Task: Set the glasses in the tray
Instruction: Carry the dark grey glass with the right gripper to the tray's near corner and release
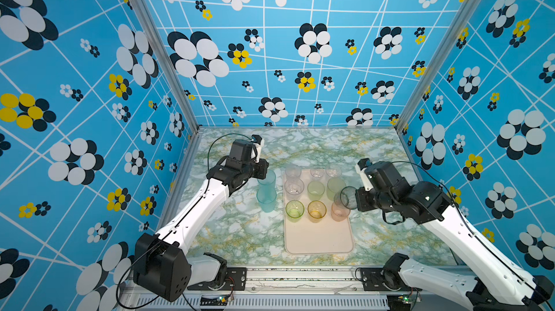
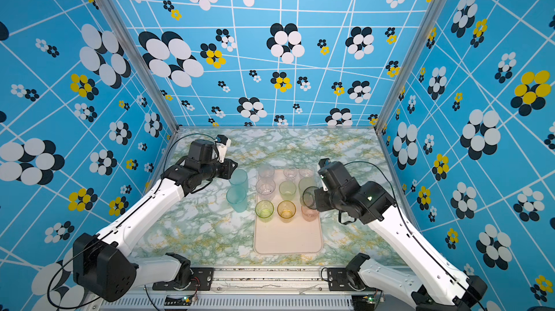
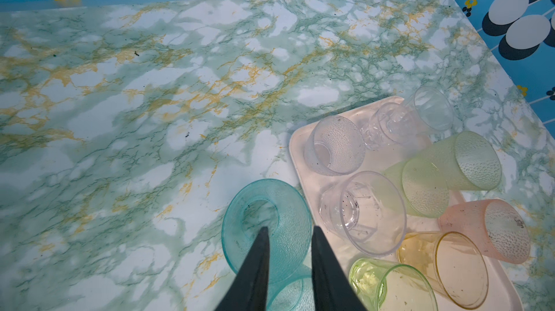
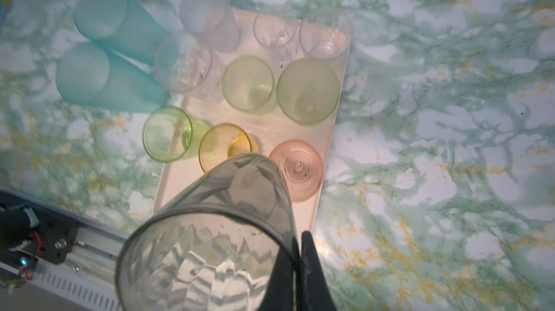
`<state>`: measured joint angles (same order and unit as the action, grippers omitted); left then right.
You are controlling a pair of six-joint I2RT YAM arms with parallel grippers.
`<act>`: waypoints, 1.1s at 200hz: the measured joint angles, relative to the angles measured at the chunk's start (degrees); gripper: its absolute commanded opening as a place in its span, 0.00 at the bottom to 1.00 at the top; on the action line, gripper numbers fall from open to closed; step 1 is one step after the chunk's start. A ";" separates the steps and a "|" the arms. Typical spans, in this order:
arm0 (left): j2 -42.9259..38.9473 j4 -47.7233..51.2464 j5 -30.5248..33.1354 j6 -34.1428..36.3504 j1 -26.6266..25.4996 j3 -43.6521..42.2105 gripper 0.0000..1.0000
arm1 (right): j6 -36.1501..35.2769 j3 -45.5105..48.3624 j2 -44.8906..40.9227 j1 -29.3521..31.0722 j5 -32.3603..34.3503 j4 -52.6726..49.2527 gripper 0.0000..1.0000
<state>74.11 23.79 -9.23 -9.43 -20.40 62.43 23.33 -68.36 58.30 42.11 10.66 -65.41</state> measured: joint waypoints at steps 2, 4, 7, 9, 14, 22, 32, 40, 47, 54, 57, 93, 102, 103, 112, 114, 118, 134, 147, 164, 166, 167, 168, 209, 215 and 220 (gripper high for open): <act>-0.09 0.02 -0.02 0.00 0.04 -0.04 0.27 | 0.33 0.28 0.00 0.50 0.11 -0.33 0.00; -0.24 0.20 0.00 0.00 0.07 -0.09 0.27 | 1.05 0.70 0.07 1.46 0.33 -0.76 0.00; -0.44 0.31 0.00 0.02 0.11 -0.13 0.27 | 1.77 1.36 0.09 2.58 0.85 -1.31 0.00; -0.59 0.46 0.00 0.02 0.15 -0.15 0.27 | 2.34 1.84 0.20 3.39 1.07 -1.75 0.00; -0.90 0.76 0.00 0.00 0.26 -0.15 0.28 | 3.72 2.89 0.44 5.25 1.73 -2.56 0.00; -1.42 1.18 0.00 0.02 0.42 -0.17 0.28 | 5.86 4.46 1.03 8.04 2.60 -3.87 0.00; -2.03 1.68 0.02 0.00 0.59 -0.17 0.28 | 8.87 6.60 2.01 11.04 3.30 -4.98 0.00; -2.40 1.92 0.00 0.00 0.70 -0.17 0.28 | 10.62 8.20 2.54 12.24 3.87 -5.25 0.00; -2.67 2.01 0.00 0.02 0.83 -0.20 0.28 | 12.17 9.70 2.86 12.79 4.09 -5.33 0.00; -2.80 2.10 0.00 0.02 0.87 -0.20 0.28 | 13.51 11.41 2.99 13.03 4.24 -5.14 0.01; -2.86 2.16 0.00 0.02 0.94 -0.20 0.28 | 14.01 12.11 2.99 13.03 4.28 -5.09 0.01; -2.93 3.43 -0.02 0.00 1.07 -0.37 0.29 | 18.71 19.19 3.63 13.07 4.26 -2.80 0.01; -2.93 3.52 -0.02 0.00 1.22 -0.55 0.30 | 19.43 20.63 4.17 13.07 4.11 -1.44 0.01; -2.93 3.52 -0.02 0.00 1.25 -0.55 0.30 | 19.47 20.74 4.24 13.07 4.09 -1.31 0.01; -2.93 3.69 -0.02 0.00 1.38 -0.63 0.30 | 20.00 21.88 4.87 13.07 3.89 -0.07 0.01; -2.93 3.67 -0.02 0.00 1.42 -0.68 0.30 | 20.11 22.10 4.96 13.07 3.85 0.20 0.01; -2.93 3.67 -0.02 0.00 1.51 -0.76 0.30 | 20.33 22.49 5.20 13.07 3.82 0.79 0.01; -2.93 3.76 -0.02 0.00 1.66 -0.90 0.30 | 20.94 23.43 5.64 13.07 3.74 2.67 0.01; -2.93 3.89 -0.04 0.00 1.66 -0.90 0.30 | 21.20 23.69 5.68 13.07 3.65 3.69 0.02; -2.93 3.98 -0.24 0.00 1.66 -0.90 0.30 | 21.51 23.78 5.73 13.05 3.65 4.92 0.02; -2.93 3.98 -0.24 0.00 1.66 -0.90 0.30 | 21.53 23.80 5.73 13.03 3.65 5.05 0.02; -2.93 4.00 -0.24 0.00 1.66 -0.90 0.30 | 21.53 23.80 5.73 13.03 3.65 5.09 0.02; -2.93 4.00 -0.24 0.00 1.66 -0.90 0.30 | 21.53 23.82 5.73 13.00 3.65 5.22 0.02; -2.45 4.13 -0.26 0.00 1.66 -0.90 0.30 | 21.99 25.46 6.10 12.39 3.21 7.21 0.02; -2.43 4.24 -0.24 0.02 1.66 -0.90 0.30 | 22.01 25.46 6.10 12.26 3.13 7.37 0.02; -2.43 4.42 -0.24 0.02 1.66 -0.90 0.30 | 22.05 25.46 6.10 12.24 3.06 7.41 0.02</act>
<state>71.68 28.21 -9.47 -9.41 -18.74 61.54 45.39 -42.89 64.40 54.35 13.72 -58.00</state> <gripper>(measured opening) 0.297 0.056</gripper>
